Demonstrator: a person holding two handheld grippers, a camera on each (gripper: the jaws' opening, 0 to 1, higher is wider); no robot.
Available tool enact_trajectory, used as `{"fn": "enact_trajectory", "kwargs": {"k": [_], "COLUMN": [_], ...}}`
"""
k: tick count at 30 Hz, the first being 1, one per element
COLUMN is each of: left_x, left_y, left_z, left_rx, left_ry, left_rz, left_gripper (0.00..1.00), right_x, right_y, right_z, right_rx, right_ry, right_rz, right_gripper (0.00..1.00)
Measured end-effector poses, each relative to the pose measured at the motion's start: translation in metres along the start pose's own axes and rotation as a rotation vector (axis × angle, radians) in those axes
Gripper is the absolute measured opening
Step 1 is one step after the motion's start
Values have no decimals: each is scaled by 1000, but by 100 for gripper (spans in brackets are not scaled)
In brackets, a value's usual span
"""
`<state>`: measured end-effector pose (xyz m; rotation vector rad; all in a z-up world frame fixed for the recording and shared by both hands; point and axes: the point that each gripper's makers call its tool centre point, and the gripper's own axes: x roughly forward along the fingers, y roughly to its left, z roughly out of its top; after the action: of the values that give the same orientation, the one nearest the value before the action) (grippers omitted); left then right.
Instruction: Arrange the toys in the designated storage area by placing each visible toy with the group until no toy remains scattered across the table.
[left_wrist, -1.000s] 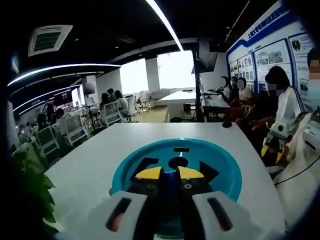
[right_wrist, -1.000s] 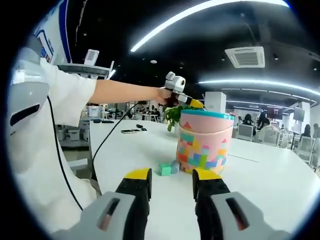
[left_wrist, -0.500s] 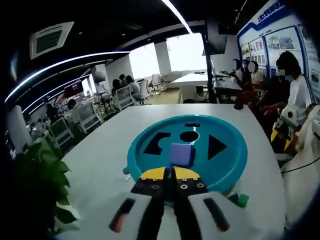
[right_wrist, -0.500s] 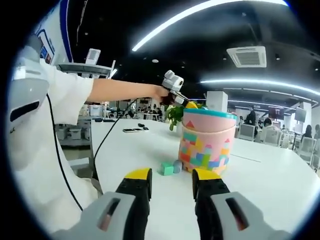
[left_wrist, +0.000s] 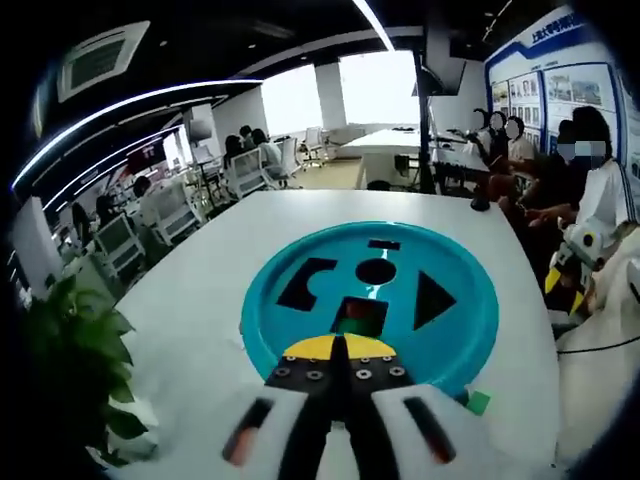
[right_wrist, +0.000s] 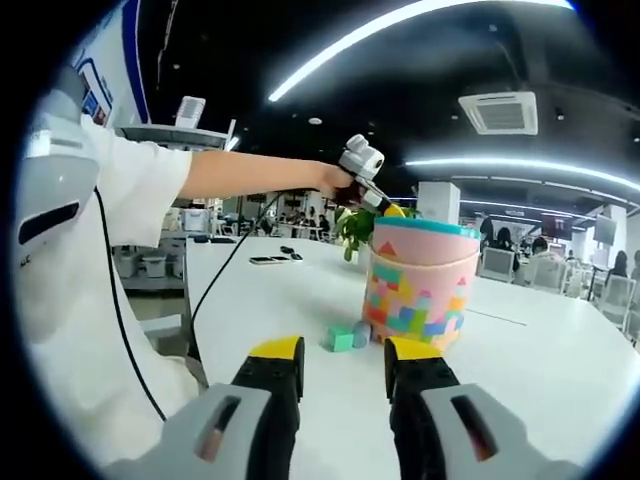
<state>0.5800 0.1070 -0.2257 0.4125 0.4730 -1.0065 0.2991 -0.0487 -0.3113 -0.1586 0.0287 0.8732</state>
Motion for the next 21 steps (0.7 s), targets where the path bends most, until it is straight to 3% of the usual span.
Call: {"fn": "enact_trajectory", "kwargs": {"k": [3, 9, 12, 15, 19, 21], "left_x": [-7, -29, -42, -49, -53, -62], "left_y": [-2, -21, -28, -33, -45, -53], "left_z": [4, 25, 27, 25, 26, 35], "left_rx": [-16, -108, -113, -96, -100, -123], "left_ry": [-33, -240, -304, -334, -322, -386], "left_rz": [-15, -9, 28, 71, 73, 97], "left_gripper": [2, 24, 24, 25, 29, 30], "right_x": [-1, 0, 0, 2, 4, 4], "right_y": [-2, -4, -4, -2, 3, 4], "right_z": [-1, -2, -2, 0, 0, 0], "right_rx": [4, 5, 6, 5, -7, -9], "right_ry": [1, 5, 4, 1, 9, 6], "right_rz": [-7, -12, -17, -14, -5, -4], "right_gripper": [32, 32, 32, 32, 32, 32]}}
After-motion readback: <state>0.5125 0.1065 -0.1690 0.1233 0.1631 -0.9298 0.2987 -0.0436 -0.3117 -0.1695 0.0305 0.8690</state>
